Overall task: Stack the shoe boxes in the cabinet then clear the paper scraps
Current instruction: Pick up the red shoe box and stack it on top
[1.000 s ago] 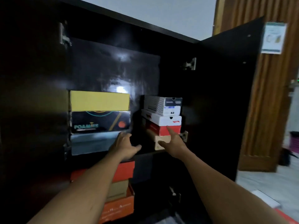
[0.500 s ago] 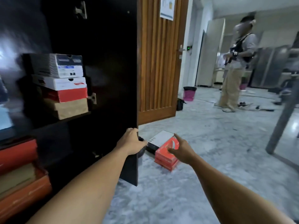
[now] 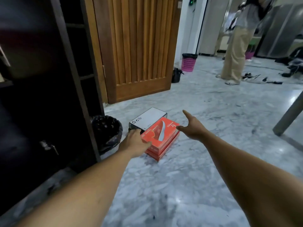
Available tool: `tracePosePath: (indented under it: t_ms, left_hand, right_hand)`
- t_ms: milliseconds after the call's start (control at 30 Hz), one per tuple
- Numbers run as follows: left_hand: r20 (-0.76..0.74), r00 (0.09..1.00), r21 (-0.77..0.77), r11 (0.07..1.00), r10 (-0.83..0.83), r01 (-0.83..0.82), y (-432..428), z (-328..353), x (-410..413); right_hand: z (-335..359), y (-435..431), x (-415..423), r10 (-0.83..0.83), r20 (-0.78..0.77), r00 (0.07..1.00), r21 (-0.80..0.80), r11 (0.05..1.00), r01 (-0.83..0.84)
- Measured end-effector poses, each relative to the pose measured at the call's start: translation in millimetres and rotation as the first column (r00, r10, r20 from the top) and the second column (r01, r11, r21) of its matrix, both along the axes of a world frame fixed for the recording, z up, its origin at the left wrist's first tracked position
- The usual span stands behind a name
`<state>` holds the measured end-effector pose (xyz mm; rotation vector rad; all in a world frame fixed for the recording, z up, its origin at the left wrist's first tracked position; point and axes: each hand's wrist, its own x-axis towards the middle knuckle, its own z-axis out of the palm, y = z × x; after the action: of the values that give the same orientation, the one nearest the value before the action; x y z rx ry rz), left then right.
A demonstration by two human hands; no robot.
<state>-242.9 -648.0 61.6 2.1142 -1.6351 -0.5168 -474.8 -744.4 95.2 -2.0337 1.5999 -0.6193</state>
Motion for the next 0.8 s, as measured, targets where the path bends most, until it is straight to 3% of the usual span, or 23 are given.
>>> tracePosePath:
  t_ms: [400, 633, 800]
  left_hand:
    - [-0.138, 0.969, 0.072, 0.978, 0.203, -0.194, -129.5, -154.4, -30.8]
    - [-0.165, 0.936, 0.107, 0.949, 0.312, -0.297, -189.8, -200.0, -53.6]
    - [-0.152, 0.937, 0.089, 0.949, 0.314, -0.303, -203.0, -223.7, -58.1]
  right_hand:
    - [-163.7, -163.1, -7.9, 0.018, 0.055, 0.998, 0.138, 0.990, -0.026]
    - [-233.5, -225.3, 18.6, -0.015, 0.164, 0.986, 0.173, 0.985, -0.014]
    - [-256.9, -252.4, 21.2, -0.043, 0.100, 0.994, 0.155, 0.988, 0.027]
